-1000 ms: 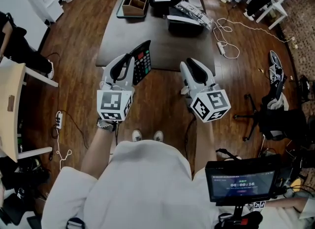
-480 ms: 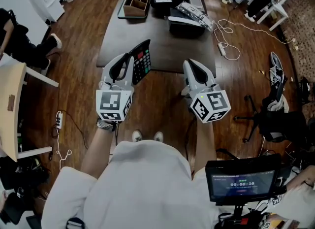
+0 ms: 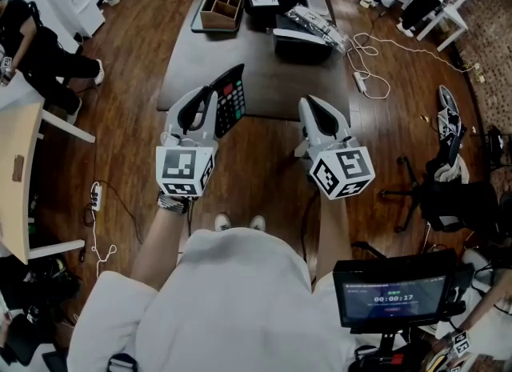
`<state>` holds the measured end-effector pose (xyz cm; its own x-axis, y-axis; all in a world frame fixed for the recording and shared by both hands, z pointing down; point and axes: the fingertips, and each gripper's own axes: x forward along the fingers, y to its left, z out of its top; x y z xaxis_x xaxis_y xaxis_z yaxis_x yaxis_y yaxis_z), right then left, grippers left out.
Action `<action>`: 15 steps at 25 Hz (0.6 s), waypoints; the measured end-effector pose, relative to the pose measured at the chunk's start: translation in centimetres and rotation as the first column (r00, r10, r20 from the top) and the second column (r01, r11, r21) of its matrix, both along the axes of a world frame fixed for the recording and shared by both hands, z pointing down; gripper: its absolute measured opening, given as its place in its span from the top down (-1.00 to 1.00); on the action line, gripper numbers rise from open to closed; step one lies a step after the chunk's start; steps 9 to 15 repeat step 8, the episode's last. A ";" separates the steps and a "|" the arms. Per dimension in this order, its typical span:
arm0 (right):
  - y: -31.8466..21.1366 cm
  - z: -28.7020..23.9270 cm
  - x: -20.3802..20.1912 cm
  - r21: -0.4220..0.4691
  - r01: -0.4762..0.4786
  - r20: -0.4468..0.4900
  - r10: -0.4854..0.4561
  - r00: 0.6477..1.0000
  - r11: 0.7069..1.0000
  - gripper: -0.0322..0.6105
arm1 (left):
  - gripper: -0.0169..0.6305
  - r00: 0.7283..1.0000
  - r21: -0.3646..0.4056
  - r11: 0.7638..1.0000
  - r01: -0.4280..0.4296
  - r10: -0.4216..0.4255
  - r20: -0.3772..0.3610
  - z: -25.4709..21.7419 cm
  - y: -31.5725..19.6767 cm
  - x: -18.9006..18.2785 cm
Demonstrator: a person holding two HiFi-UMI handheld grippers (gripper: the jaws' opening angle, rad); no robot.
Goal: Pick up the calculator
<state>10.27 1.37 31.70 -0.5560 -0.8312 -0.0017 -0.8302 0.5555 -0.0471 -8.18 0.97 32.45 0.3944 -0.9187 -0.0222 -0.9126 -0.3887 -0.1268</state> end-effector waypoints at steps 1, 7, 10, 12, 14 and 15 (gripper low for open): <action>0.0 0.0 0.0 0.000 -0.001 -0.001 0.001 1.000 1.000 0.89 | 0.78 1.000 0.001 1.000 0.000 0.000 0.000 0.0 0.0 0.0; -0.2 0.2 0.0 -0.008 -0.006 -0.005 0.006 1.000 1.000 0.89 | 0.78 1.000 -0.001 1.000 -0.001 0.001 -0.001 0.0 -0.2 -0.1; -0.3 0.2 0.0 -0.009 -0.007 -0.006 0.007 1.000 1.000 0.89 | 0.78 1.000 -0.002 1.000 -0.001 0.001 -0.001 0.0 -0.2 -0.1; -0.3 0.2 0.0 -0.009 -0.007 -0.006 0.007 1.000 1.000 0.89 | 0.78 1.000 -0.002 1.000 -0.001 0.001 -0.001 0.0 -0.2 -0.1; -0.3 0.2 0.0 -0.009 -0.007 -0.006 0.007 1.000 1.000 0.89 | 0.78 1.000 -0.002 1.000 -0.001 0.001 -0.001 0.0 -0.2 -0.1; -0.3 0.2 0.0 -0.009 -0.007 -0.006 0.007 1.000 1.000 0.89 | 0.78 1.000 -0.002 1.000 -0.001 0.001 -0.001 0.0 -0.2 -0.1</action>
